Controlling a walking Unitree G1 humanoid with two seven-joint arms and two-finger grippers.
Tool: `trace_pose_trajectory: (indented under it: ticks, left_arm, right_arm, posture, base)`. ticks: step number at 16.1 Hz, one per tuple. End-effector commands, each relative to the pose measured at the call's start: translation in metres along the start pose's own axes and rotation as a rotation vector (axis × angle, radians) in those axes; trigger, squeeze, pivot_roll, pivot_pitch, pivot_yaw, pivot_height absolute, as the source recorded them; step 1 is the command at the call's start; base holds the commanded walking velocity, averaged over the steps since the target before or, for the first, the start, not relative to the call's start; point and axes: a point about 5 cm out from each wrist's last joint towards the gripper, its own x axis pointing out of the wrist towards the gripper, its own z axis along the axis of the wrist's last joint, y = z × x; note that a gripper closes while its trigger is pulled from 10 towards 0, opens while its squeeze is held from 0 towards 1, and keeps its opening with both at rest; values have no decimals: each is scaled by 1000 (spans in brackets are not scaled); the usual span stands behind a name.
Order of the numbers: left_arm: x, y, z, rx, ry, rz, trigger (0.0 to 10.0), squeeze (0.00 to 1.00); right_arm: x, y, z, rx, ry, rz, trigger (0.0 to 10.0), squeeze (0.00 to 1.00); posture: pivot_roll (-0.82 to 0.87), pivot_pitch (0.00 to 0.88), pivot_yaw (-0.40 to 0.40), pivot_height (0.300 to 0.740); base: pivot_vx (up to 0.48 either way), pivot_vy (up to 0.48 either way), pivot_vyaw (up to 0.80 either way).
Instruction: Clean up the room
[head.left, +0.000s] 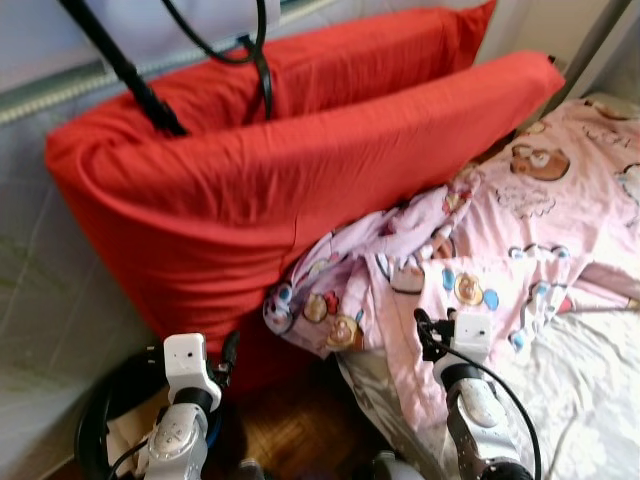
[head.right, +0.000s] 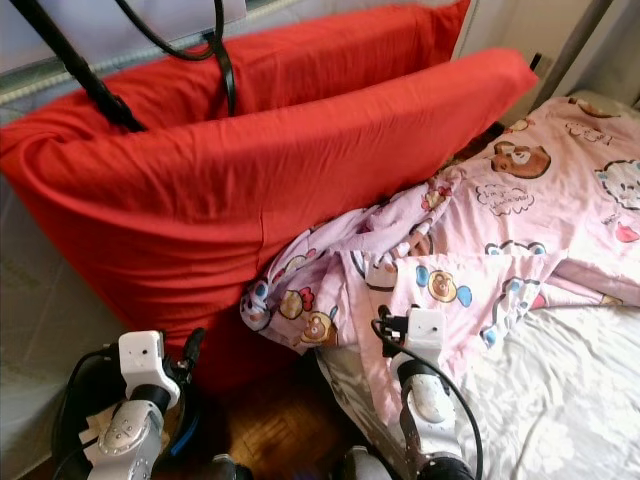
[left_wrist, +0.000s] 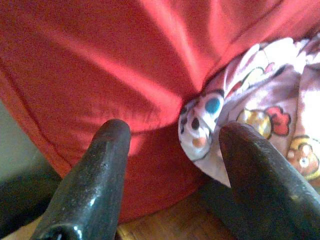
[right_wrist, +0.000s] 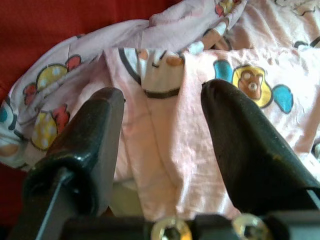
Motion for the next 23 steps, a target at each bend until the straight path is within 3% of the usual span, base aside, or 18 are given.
trace_pose_trajectory:
  ticks: [1, 7, 10, 23]
  left_arm:
    - [-5, 2, -5, -3, 18, 8, 10000, 0]
    - [-5, 3, -6, 2, 24, 11, 10000, 0]
    - [-5, 3, -6, 4, 26, 11, 10000, 0]
    - [-5, 3, -8, 5, 42, 14, 10000, 0]
  right_arm:
    - [-4, -2, -6, 7, 15, -10, 10000, 0]
    - [-4, -1, -11, -13, 64, -12, 10000, 0]
    - [-4, 0, -11, -16, 66, -7, 10000, 0]
    - [-5, 8, -15, 10, 85, 58, 10000, 0]
  posture:
    - [-9, 215, -23, 651]
    - [-9, 216, -22, 651]
    - [-8, 215, -22, 621]
    - [-7, 219, -24, 621]
  base:
    - [0, 0, 0]
    - [0, 0, 0]
    - [0, 0, 0]
    - [22, 0, 0]
